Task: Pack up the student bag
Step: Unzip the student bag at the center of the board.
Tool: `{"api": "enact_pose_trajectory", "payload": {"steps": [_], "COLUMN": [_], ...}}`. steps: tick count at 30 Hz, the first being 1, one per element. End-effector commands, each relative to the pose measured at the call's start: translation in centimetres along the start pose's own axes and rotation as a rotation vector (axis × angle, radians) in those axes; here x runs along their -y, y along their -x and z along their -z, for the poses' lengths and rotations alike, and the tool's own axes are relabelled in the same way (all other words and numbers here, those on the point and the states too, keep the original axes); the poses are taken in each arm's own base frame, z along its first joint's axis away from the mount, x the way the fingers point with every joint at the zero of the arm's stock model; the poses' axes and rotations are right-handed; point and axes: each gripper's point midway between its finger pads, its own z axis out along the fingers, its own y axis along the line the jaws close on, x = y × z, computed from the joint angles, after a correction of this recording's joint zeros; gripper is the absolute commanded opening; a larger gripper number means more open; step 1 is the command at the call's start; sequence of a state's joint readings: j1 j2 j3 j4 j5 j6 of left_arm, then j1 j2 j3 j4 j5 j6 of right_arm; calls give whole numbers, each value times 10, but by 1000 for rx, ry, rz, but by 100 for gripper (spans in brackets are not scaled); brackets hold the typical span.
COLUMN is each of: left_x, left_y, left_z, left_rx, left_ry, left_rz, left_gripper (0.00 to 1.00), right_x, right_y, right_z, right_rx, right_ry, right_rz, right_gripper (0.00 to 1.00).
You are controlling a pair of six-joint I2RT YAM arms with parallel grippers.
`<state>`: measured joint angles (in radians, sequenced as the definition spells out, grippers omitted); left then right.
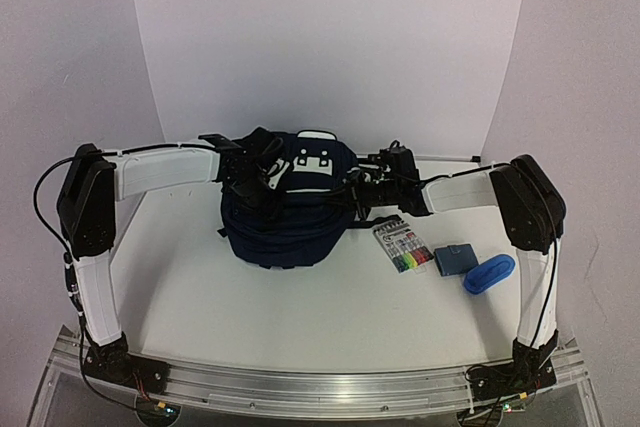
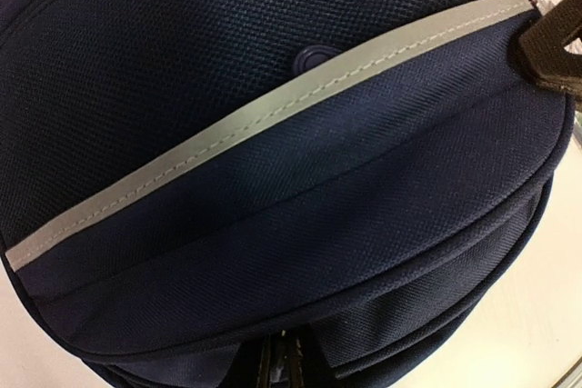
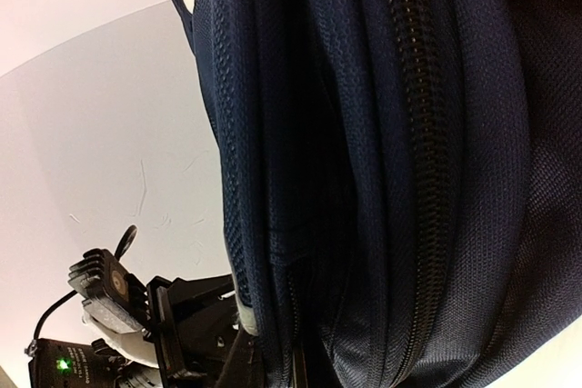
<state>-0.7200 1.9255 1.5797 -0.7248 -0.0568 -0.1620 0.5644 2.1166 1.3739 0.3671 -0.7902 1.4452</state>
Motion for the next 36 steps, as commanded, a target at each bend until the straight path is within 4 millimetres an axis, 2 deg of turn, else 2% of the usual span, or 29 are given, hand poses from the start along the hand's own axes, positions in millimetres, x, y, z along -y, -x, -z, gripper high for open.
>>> {"api": "enact_pose_trajectory", "payload": {"steps": [1,7,13,16,18,22,25,29,36], "left_x": [-21,-59,-119,-141,-145,-129,-140,-156,-155], "left_y": [-11,-45,-62,-62,-59,-39,-32,-39,-47], "left_z": [16,25,33,36,36,41,54,59,55], "left_rx": [-4,-64,-78,-69,-68,-1,58,21,-3], "left_ry": [90,160,254,288,294,201,258,320,325], "left_rz": [39,132,275,306,288,125,40,-23,-48], "left_gripper": [0,0,0,0,0,0,0,0,1], "right_x": [-37,-24,-11,-7,1,20,30,36,28], "right_y": [-5,3,9,12,16,30,39,42,48], "right_z": [13,25,33,36,37,43,50,56,59], "right_rx": [-23,-1,12,22,32,82,118,126,140], "right_ry": [96,76,23,-8,-86,-255,-360,-422,-437], "right_rz": [52,21,61,111,163,273,353,422,503], "right_gripper": [0,0,0,0,0,0,0,0,0]}}
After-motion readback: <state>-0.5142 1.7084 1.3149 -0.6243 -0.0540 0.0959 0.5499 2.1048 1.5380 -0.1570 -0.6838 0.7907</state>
